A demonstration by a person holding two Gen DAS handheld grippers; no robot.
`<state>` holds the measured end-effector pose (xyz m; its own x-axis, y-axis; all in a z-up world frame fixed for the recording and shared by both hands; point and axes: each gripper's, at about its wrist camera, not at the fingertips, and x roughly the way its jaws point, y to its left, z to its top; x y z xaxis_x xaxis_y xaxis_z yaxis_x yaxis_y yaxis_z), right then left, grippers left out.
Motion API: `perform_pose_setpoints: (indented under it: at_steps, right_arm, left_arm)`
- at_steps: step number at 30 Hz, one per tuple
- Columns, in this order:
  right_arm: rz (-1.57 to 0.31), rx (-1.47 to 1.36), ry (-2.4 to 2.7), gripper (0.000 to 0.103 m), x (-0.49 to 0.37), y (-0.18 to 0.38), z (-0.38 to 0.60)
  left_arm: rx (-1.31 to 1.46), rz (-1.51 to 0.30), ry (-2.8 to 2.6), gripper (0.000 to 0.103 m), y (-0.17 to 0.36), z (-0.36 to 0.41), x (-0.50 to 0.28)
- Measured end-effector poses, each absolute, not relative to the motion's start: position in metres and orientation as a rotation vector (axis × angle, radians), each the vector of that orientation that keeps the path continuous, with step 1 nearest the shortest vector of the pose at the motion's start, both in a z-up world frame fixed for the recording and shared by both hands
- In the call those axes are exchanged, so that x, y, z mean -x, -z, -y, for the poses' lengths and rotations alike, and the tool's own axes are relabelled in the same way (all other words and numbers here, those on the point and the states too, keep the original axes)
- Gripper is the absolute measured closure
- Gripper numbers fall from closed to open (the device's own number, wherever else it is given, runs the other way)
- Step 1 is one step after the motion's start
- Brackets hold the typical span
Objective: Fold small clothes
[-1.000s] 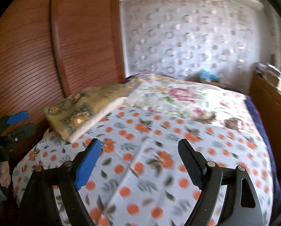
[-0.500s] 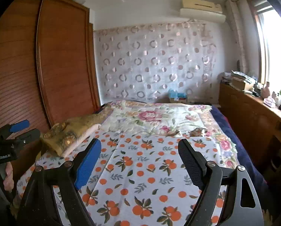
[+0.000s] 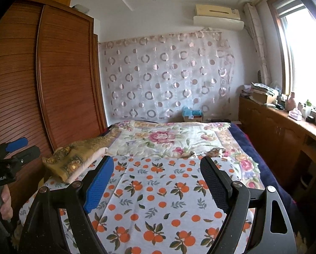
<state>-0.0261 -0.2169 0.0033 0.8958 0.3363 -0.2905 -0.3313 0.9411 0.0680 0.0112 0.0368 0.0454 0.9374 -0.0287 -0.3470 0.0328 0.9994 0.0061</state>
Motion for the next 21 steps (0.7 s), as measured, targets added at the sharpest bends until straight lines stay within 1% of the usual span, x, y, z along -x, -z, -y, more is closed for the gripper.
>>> perform_pose_setpoints:
  at_steps: [21]
  right_arm:
    - [-0.312,-0.008,-0.359,0.018,0.016,-0.011,0.233]
  left_arm:
    - [0.002,-0.353,0.007,0.014,-0.042,-0.043,-0.012]
